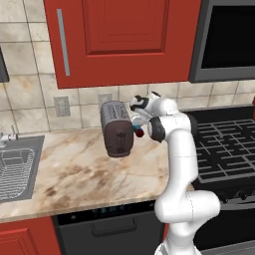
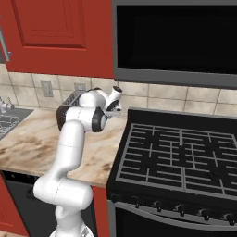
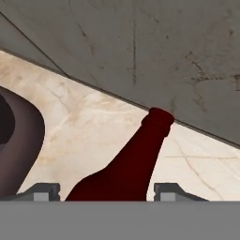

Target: Place the liquor and beer on the top shelf of the fridge to keep them out of children's reach, and place the corn on lower shelves for easy access.

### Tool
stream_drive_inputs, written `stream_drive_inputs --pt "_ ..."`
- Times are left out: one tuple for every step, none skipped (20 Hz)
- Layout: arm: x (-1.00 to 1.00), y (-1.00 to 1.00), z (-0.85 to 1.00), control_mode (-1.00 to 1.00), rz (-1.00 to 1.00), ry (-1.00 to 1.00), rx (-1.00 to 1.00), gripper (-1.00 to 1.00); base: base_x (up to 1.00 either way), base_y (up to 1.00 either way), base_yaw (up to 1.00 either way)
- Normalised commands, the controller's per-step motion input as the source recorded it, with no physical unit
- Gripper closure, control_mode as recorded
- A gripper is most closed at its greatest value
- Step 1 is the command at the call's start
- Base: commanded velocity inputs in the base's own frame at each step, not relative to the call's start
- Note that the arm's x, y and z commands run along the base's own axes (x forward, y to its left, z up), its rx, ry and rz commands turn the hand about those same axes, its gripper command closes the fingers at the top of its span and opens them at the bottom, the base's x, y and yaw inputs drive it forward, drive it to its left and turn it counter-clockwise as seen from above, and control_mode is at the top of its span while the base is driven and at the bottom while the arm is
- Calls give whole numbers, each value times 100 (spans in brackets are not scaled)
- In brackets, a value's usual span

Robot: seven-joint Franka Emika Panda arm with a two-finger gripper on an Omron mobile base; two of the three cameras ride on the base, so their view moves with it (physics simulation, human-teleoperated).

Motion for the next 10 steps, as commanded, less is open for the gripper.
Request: stream_drive_inputs --pt "-4 29 -67 -100 -4 7 -7 100 0 0 0" --pt "-16 15 -58 -100 -3 3 -6 100 0 0 0" --pt "-32 0 -44 -100 -2 0 -3 100 0 0 0" --pt "-44 0 -34 -100 -4 0 -3 100 0 0 0" --pt "-55 0 -24 -100 -5 0 -2 100 0 0 0" --pt "-69 -2 -10 -100 -3 0 0 100 0 0 0" --pt "-93 -19 0 -100 -2 -3 0 100 0 0 0" --pt "-100 -31 0 -100 -1 -6 0 100 0 0 0" --pt "-100 -43 0 -100 0 -14 0 100 0 0 0" --pt "-100 -49 0 -100 0 -17 0 100 0 0 0"
